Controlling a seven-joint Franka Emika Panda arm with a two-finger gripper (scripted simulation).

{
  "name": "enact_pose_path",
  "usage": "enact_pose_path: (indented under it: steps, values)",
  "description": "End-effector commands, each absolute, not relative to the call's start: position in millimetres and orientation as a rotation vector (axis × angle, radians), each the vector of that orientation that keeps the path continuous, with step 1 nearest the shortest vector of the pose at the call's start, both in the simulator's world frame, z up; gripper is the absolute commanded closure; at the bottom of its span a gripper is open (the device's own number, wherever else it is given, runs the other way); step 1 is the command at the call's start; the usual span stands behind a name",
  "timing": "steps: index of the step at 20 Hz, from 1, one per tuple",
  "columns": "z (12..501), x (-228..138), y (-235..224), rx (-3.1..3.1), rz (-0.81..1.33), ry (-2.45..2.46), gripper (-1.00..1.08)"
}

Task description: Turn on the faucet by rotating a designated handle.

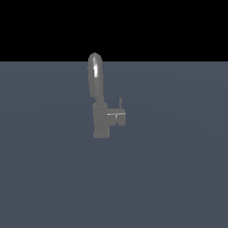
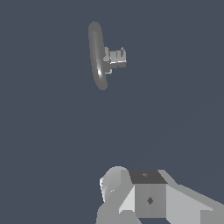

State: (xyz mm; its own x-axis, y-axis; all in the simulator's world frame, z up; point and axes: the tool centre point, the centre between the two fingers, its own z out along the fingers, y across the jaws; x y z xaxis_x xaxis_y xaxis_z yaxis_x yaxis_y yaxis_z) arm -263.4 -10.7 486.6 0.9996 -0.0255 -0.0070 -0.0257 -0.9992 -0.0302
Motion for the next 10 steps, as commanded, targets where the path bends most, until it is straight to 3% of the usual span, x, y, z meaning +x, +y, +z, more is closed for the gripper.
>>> enact_pose_path:
  steps: [1, 10]
  values:
    - [486.6, -263.4, -10.7, -3.111, 0.01, 0.04, 1.08]
    - [484.2, -252.6, -9.7, -3.086, 0.052, 0.079, 1.08]
